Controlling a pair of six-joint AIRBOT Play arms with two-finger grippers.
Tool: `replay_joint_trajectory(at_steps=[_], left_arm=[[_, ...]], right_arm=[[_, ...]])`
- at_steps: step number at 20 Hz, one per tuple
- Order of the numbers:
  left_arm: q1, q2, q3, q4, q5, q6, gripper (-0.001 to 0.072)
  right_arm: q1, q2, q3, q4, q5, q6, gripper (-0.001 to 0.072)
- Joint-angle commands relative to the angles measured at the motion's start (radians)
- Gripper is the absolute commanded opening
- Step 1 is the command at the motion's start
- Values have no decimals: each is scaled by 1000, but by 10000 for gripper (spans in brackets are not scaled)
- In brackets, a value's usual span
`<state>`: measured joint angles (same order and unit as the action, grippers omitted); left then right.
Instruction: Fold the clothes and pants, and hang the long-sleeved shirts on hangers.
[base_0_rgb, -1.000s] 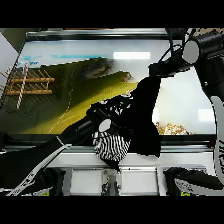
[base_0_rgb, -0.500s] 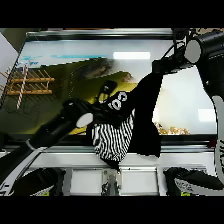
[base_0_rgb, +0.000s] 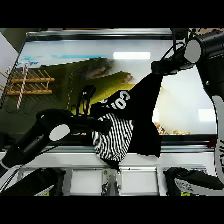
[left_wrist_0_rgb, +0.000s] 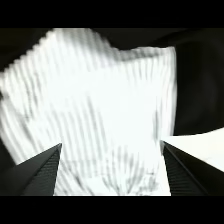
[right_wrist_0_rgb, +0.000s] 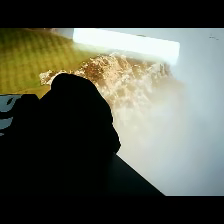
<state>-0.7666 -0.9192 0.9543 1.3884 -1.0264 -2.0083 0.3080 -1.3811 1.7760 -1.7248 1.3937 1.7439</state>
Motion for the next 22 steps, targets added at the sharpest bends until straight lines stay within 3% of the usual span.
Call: replay_joint_trajectory(at_steps=[1,7,11,15,16,17,18,22], left_arm=[[-27,40,-34,-106,104,-9,672],[-197,-279,7,43,72,-8,673],[-216,-463,134,114,1,-7,673],[-214,-514,158,111,-12,-6,670],[-214,-508,159,112,-14,-8,465],[-214,-494,159,114,-14,-6,141],[-208,-471,159,114,-10,0,22],[-76,-267,159,113,-63,32,18]], right_arm=[[1,-4,0,2,1,0,19],[1,-6,0,27,2,-1,19],[1,-6,0,27,2,-1,19],[1,-6,0,26,1,-2,20],[1,-6,0,26,1,-2,19],[1,-6,0,24,1,-2,20],[1,-6,0,24,1,-2,20],[1,-6,0,23,2,-9,19]])
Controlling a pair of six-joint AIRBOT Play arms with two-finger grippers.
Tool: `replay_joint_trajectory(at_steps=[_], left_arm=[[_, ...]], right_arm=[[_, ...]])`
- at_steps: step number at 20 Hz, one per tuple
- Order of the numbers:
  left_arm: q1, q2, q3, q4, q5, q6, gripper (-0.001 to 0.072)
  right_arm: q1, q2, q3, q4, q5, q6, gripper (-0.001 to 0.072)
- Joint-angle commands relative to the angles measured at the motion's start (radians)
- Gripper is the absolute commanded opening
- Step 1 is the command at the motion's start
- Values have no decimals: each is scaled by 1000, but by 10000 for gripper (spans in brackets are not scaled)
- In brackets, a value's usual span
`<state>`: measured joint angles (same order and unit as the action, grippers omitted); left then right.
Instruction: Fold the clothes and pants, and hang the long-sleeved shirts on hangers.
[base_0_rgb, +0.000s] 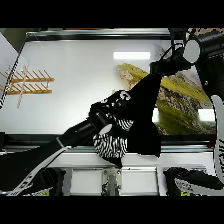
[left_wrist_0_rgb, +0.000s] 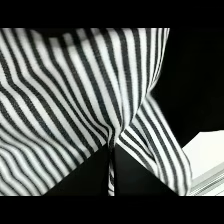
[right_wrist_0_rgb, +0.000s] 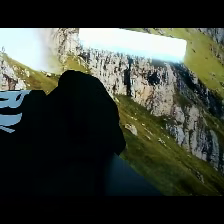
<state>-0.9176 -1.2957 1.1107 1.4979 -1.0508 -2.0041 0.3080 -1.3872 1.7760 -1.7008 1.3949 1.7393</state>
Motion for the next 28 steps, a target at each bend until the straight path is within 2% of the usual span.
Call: replay_joint_trajectory(at_steps=[1,6,8,11,14,15,16,17,19,20,24,26,28], left_arm=[[138,177,3,4,-70,60,18],[554,417,-1,5,-210,219,18],[778,472,-39,3,-192,245,18],[1064,487,-103,-7,-162,287,18],[1236,424,-143,-7,-143,359,19],[1265,391,-140,-7,-142,358,90],[1281,354,-127,-9,-144,357,422],[1283,315,-101,-34,-158,357,668],[1248,265,-50,-142,-162,359,661],[1155,256,-24,-185,-122,353,661],[554,249,-22,-177,119,159,660],[342,196,-22,-105,257,61,660],[190,122,-8,-4,370,-82,661]], right_arm=[[1,0,0,-1,0,-4,19],[1,0,0,0,2,-3,19],[1,0,0,0,13,-3,19],[1,0,0,0,27,-3,19],[1,0,0,3,27,-3,19],[1,0,0,3,27,-3,19],[1,0,0,3,27,-3,19],[1,0,0,3,27,-3,19],[1,0,0,3,27,10,19],[1,0,0,3,27,16,20],[1,0,0,3,27,30,19],[1,0,0,3,27,43,19],[1,0,0,3,27,43,19]])
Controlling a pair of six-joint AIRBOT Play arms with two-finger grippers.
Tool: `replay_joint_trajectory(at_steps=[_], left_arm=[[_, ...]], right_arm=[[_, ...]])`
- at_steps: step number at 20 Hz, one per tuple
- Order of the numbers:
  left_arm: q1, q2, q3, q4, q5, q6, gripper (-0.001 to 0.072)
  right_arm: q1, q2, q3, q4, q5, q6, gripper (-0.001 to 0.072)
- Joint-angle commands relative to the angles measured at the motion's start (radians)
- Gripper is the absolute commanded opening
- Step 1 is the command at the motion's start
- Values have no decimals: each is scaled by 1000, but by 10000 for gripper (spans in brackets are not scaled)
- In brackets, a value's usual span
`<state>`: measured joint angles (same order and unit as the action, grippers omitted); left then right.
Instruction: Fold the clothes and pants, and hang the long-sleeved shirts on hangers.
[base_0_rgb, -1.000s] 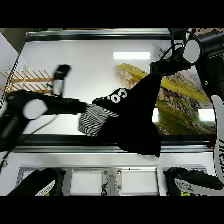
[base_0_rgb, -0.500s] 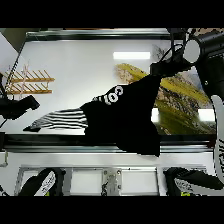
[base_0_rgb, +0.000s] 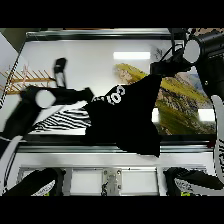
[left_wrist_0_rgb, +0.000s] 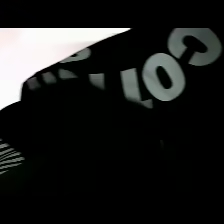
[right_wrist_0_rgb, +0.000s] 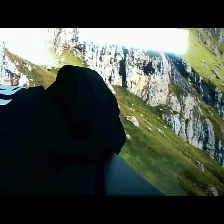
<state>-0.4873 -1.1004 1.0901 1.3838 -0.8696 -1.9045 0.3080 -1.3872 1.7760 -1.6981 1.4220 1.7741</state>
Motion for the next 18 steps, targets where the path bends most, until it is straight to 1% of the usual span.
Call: replay_joint_trajectory(at_steps=[1,2,4,8,14,18], left_arm=[[-286,-115,42,142,202,-225,661],[-320,-165,90,170,195,-240,661],[-346,-254,194,198,171,-240,661],[-345,-386,378,196,135,-239,661],[-346,-505,562,196,109,-238,661],[-346,-565,637,195,56,-230,661]], right_arm=[[1,0,0,1,0,7,19],[1,0,0,1,0,7,19],[1,0,0,1,1,7,19],[1,0,0,1,0,7,19],[1,0,0,1,0,7,19],[1,0,0,1,0,6,19]])
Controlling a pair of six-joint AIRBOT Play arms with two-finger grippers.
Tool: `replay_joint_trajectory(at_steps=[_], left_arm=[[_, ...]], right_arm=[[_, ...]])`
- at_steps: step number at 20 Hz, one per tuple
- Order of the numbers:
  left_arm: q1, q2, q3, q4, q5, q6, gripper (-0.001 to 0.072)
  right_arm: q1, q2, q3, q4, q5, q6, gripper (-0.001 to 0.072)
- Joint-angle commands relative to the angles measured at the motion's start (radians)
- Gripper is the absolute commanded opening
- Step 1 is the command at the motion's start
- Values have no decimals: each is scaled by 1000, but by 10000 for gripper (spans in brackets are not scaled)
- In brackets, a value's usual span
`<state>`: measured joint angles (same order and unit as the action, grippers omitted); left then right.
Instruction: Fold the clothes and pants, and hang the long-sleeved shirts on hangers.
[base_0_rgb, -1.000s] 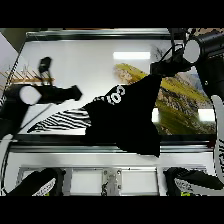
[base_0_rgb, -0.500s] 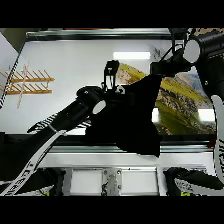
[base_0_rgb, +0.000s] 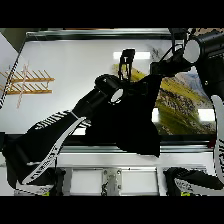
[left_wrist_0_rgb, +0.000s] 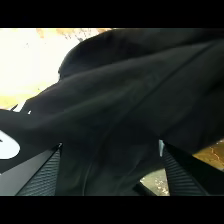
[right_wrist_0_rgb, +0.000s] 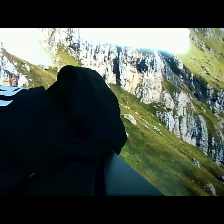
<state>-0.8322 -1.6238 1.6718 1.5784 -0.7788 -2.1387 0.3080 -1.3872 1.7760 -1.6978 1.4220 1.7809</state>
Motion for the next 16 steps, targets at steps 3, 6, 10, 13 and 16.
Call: replay_joint_trajectory(at_steps=[3,6,10,13,16], left_arm=[[-11,-44,59,3,-33,6,661],[-11,-62,59,28,-46,14,661],[-10,-113,59,105,-146,-1,598],[0,-127,59,185,-248,-17,499],[16,-127,56,187,-314,-16,499]], right_arm=[[1,0,0,0,0,0,19],[1,0,0,0,0,0,19],[1,0,0,0,1,0,19],[1,0,0,0,8,0,19],[1,0,0,0,8,0,19]])
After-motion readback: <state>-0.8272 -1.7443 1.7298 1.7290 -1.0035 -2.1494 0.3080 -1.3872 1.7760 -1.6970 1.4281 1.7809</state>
